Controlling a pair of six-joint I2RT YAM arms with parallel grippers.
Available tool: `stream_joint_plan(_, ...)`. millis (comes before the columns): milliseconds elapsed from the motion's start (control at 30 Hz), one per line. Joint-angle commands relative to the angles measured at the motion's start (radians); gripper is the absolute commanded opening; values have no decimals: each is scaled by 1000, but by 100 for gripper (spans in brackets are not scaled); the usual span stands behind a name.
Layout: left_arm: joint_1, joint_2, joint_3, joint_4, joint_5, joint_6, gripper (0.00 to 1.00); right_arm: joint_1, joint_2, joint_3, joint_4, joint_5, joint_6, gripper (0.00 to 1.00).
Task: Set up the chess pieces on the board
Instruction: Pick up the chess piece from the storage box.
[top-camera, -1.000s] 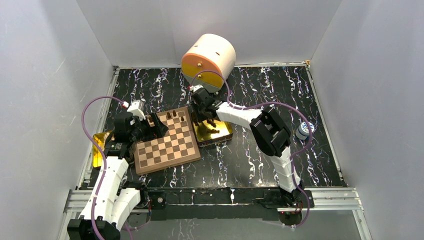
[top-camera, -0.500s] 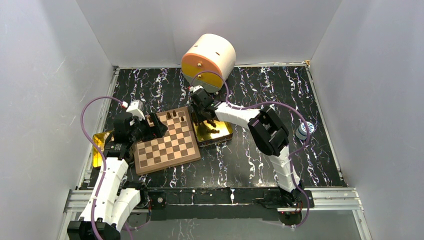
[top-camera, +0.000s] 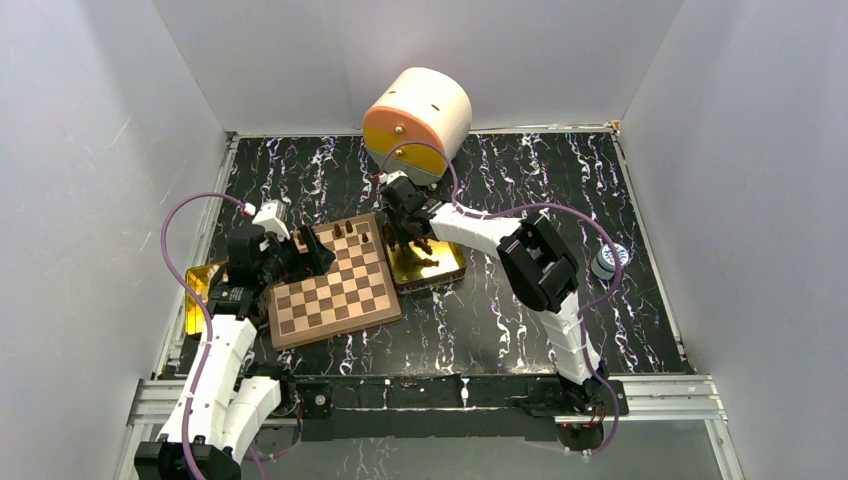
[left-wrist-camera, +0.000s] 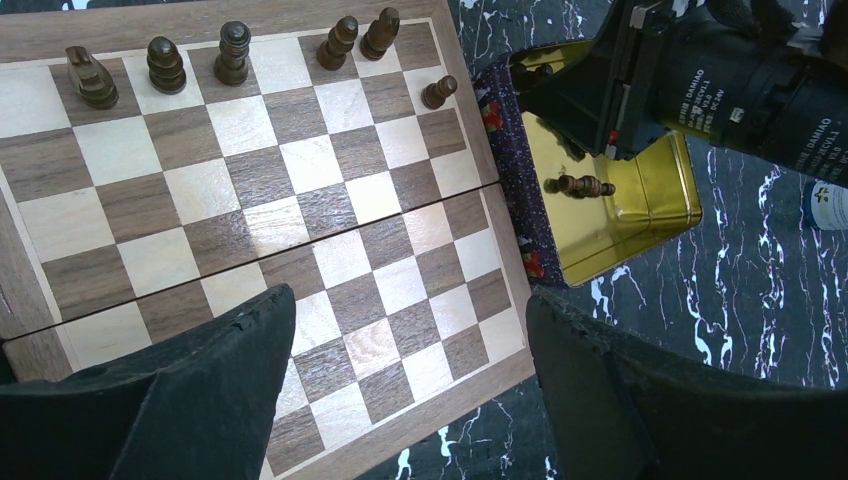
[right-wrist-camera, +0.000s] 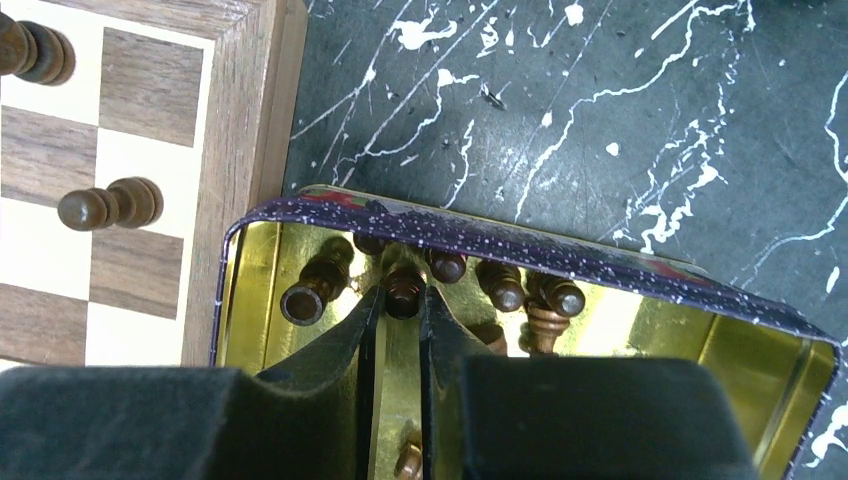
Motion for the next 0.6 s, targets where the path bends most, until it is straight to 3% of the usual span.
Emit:
stream_joint_plan(0,-3,-19,1,6,-7,1,82,8,-102,24,-41,23,2,19)
stream_joint_plan(567,-3,-55,10,-25,-113,-17,80,95,-168,53,-41,-36,49,20)
